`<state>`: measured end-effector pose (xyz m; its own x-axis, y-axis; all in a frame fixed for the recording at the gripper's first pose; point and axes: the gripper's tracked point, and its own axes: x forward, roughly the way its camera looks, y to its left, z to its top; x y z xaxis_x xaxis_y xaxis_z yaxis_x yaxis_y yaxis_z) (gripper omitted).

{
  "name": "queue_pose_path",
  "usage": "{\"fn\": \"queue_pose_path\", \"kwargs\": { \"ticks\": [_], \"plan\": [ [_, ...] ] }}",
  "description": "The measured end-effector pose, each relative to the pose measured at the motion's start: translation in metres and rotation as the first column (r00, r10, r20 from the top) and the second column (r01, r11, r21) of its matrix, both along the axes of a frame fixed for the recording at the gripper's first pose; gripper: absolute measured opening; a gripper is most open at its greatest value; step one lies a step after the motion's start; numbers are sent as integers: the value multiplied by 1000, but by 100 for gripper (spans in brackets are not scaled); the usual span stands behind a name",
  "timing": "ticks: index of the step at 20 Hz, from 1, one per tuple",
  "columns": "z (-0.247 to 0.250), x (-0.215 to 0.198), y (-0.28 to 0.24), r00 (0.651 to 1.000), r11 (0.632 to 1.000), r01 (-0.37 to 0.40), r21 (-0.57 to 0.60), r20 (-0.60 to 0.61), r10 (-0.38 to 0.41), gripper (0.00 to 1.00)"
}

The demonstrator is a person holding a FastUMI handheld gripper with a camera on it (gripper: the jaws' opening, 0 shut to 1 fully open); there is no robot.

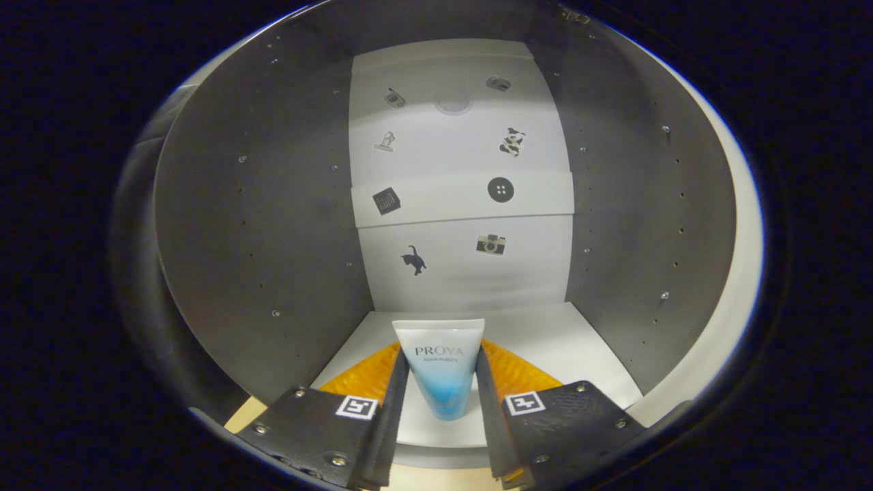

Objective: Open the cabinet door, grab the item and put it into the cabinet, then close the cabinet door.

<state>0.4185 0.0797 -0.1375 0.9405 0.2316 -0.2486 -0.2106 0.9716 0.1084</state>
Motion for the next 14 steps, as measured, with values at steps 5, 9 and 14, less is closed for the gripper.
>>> {"fn": "queue_pose_path", "kwargs": {
  "ticks": [5, 9, 14],
  "plan": [
    [-2, 2, 2, 1000, 1000, -15, 25, -18, 15, 53],
    [-10, 3, -1, 999, 1000, -1, -7, -39, 1, 61],
    [3, -6, -6, 1000, 1000, 21, 10, -6, -21, 85]
  ]
}}
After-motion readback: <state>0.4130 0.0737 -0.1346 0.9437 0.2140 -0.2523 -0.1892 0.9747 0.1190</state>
